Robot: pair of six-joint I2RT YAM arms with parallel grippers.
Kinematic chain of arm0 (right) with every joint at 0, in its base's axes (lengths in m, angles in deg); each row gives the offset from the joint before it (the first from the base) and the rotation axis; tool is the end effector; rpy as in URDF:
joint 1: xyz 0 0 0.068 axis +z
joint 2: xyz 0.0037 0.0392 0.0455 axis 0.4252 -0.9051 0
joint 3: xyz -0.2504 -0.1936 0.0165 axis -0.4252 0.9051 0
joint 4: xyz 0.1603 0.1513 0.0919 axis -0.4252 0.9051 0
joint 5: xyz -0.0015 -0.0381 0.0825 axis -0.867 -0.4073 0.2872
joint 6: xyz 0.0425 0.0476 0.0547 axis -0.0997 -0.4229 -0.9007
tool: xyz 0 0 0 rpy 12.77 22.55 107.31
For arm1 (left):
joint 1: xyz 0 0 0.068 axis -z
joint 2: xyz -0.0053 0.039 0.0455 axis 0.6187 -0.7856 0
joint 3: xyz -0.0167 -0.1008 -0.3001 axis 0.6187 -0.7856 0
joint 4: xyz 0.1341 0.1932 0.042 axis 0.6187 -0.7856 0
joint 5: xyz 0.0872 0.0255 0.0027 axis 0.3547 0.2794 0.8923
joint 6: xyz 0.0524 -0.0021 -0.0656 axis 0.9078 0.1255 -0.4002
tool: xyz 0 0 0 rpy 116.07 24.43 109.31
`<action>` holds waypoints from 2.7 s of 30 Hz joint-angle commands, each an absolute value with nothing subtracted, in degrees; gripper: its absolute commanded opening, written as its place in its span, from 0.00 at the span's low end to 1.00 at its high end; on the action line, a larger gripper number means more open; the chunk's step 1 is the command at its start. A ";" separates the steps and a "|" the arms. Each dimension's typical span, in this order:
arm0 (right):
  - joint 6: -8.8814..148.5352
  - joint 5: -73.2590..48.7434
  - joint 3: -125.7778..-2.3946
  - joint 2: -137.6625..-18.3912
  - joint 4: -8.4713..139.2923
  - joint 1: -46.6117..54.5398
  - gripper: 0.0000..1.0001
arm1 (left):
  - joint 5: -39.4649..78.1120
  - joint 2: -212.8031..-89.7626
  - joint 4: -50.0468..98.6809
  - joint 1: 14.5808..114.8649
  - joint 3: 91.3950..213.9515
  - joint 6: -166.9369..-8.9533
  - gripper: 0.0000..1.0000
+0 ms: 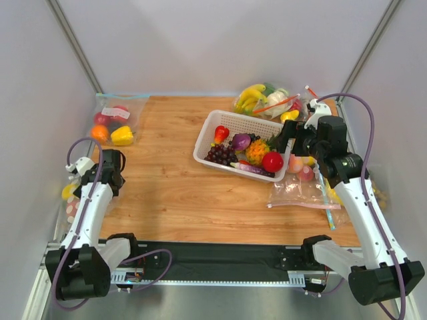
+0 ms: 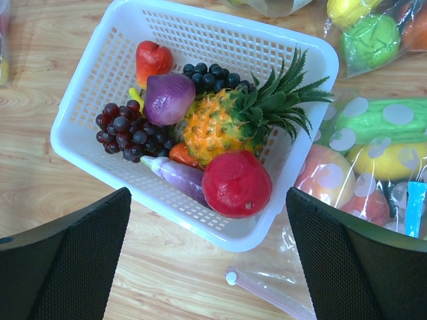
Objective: Open the zip-top bag and remove the fake food
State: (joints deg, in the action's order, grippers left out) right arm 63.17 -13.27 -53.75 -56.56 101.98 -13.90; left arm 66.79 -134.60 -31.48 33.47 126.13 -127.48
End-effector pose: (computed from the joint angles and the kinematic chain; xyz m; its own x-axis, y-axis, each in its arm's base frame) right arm 0.1971 0.0480 0.3851 -0.5657 0.1233 -0.8153 -0.1632 0.9524 0.2573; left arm 0.1351 0.0578 0.2660 -0.3317 -0.6329 -0.6996 -0.9091 0.4124 0.0580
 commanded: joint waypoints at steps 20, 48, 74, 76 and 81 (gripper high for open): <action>63.02 -11.28 -57.18 -56.09 100.59 -14.18 1.00 | 55.27 -134.50 -18.13 24.87 114.70 -127.87 0.84; 62.93 -13.31 -59.47 -56.36 104.02 -14.09 1.00 | 43.32 -115.35 -10.83 29.06 112.32 -117.24 0.00; 58.27 -5.40 -55.60 -57.94 100.50 -14.09 0.98 | 51.13 -127.72 -7.93 88.10 119.96 -122.41 0.00; 58.53 -5.83 -55.60 -57.59 100.85 -14.09 0.98 | 52.63 -130.96 -7.76 92.43 121.54 -124.17 0.00; 59.24 -6.71 -55.69 -57.33 101.55 -14.00 0.99 | 51.06 -136.07 -3.20 101.32 124.53 -122.70 0.00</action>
